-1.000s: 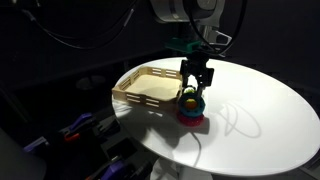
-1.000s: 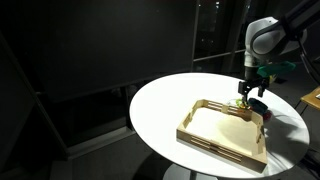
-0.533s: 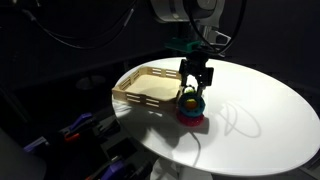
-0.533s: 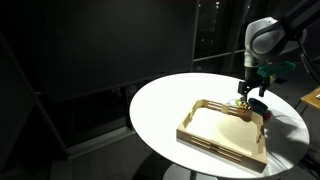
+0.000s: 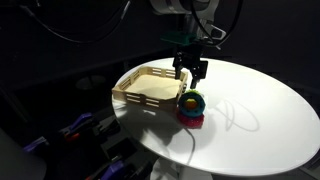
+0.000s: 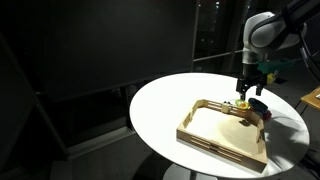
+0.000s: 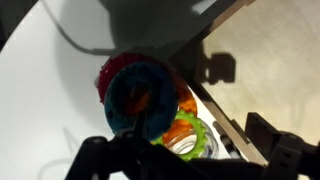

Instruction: Remove the black and white ring from the box and place it on top of the blue ring

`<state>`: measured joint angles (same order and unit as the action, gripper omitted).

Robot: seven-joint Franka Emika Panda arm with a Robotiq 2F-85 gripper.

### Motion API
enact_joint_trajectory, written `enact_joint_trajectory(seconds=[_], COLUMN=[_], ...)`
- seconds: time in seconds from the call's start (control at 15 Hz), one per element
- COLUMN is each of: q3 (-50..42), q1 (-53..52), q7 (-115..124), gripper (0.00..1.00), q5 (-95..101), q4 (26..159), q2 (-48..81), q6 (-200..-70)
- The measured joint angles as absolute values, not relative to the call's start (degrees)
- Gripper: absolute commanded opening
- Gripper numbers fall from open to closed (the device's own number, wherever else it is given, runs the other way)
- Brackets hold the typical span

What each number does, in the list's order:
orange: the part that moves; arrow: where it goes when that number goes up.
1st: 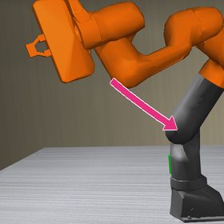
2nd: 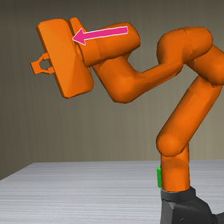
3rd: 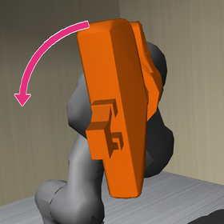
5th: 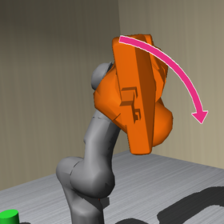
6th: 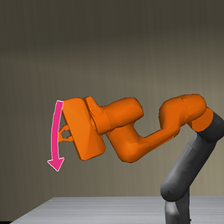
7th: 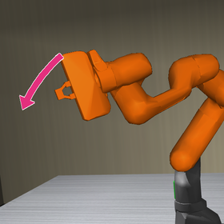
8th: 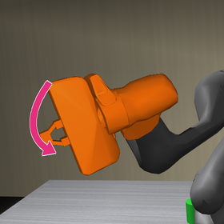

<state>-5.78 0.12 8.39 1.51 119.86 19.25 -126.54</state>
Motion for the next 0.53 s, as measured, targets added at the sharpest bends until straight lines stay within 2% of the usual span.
enact_joint_trajectory(seconds=[0.53], q3=[-3.99], q1=[0.5], q7=[1.18], gripper=[1.0], q5=[-0.6], q4=[119.94], q2=[13.53], q6=[-114.69])
